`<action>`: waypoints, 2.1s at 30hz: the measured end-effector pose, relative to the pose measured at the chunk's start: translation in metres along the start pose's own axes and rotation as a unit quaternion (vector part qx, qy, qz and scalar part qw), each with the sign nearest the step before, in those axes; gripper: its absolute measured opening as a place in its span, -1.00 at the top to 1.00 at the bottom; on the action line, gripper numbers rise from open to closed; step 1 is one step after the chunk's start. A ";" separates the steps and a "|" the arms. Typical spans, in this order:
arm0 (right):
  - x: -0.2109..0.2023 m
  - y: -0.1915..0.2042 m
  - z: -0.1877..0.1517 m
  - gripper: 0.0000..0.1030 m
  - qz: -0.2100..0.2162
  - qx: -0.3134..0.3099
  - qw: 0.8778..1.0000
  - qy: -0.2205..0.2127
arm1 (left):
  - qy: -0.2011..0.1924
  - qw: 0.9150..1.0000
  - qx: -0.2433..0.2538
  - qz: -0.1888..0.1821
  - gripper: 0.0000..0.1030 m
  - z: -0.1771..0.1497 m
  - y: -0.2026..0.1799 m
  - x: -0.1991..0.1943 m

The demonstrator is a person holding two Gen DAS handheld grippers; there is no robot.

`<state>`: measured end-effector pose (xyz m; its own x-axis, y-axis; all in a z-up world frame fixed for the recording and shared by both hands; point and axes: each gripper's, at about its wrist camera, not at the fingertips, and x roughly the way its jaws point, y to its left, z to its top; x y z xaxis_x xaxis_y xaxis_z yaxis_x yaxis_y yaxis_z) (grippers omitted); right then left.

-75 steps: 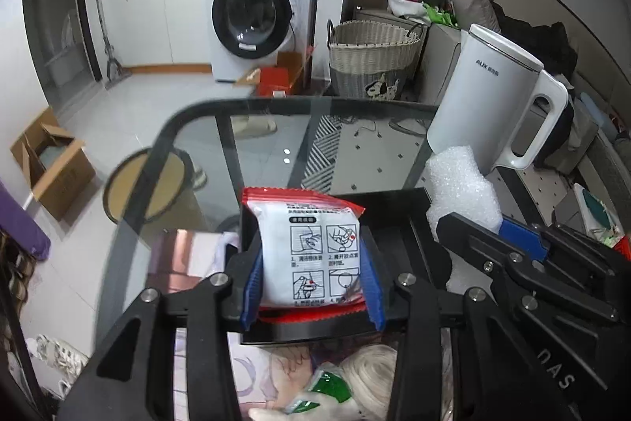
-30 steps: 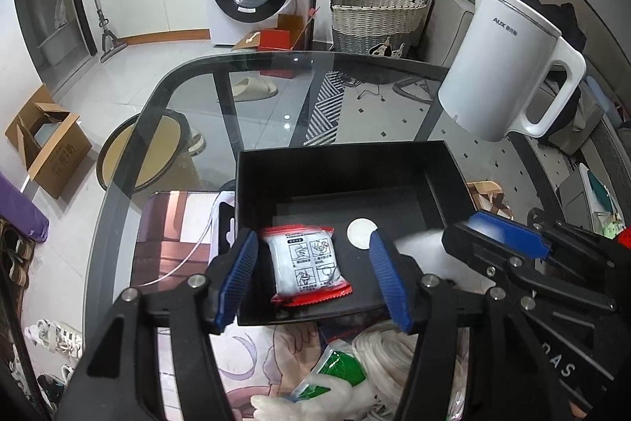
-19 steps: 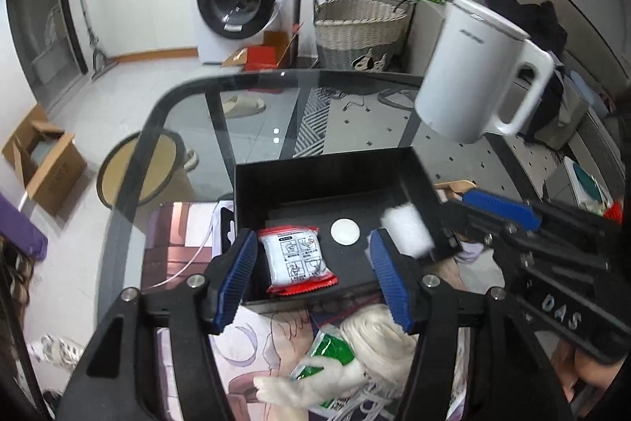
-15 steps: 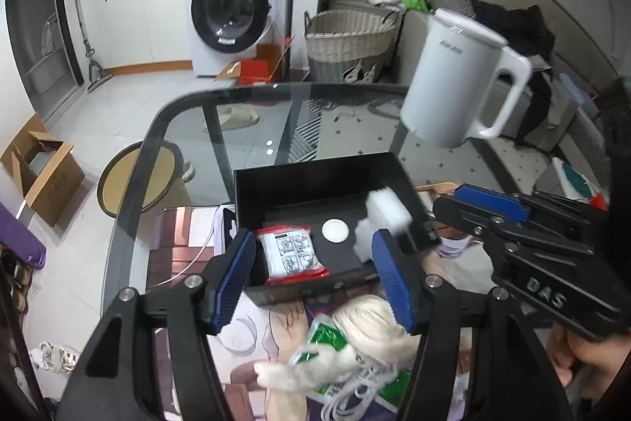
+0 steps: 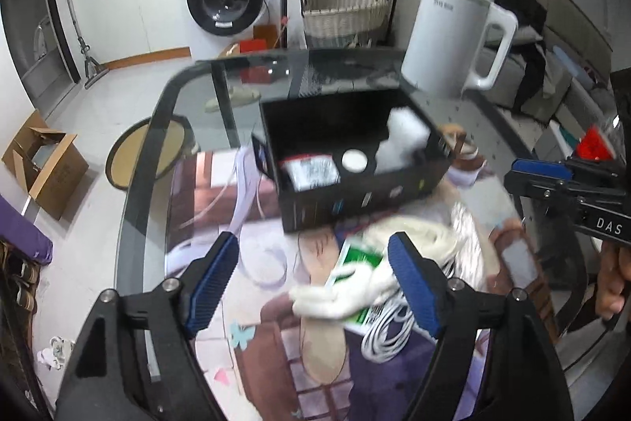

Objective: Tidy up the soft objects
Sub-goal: 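Move both open tools back down to the pile of soft items, then grasp the white plush doll with the left tool while the right tool grasps the lace bag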

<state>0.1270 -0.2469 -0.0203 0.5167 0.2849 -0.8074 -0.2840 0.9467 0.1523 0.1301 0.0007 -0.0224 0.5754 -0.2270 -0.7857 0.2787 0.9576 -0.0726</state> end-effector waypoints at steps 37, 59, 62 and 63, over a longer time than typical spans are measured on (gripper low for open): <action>0.083 -0.009 -0.060 -0.32 -0.012 0.005 0.988 0.154 | 0.121 0.981 0.148 0.013 0.37 -0.038 -0.067 0.076; 0.072 0.000 -0.078 -0.07 0.005 -0.046 0.982 0.183 | 0.123 0.981 0.146 0.019 0.18 -0.044 -0.064 0.070; 0.074 0.009 -0.080 -0.07 -0.001 -0.061 0.981 0.185 | 0.126 0.981 0.149 0.016 0.28 -0.046 -0.066 0.067; 0.074 0.010 -0.080 -0.07 -0.002 -0.064 0.981 0.185 | 0.125 0.981 0.149 0.015 0.32 -0.046 -0.066 0.066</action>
<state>0.0977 -0.2288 -0.1240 0.1970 0.1840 -0.9630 -0.3931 0.9146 0.0943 0.1142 -0.0696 -0.0979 0.3901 -0.1123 -0.9139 0.4984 0.8603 0.1071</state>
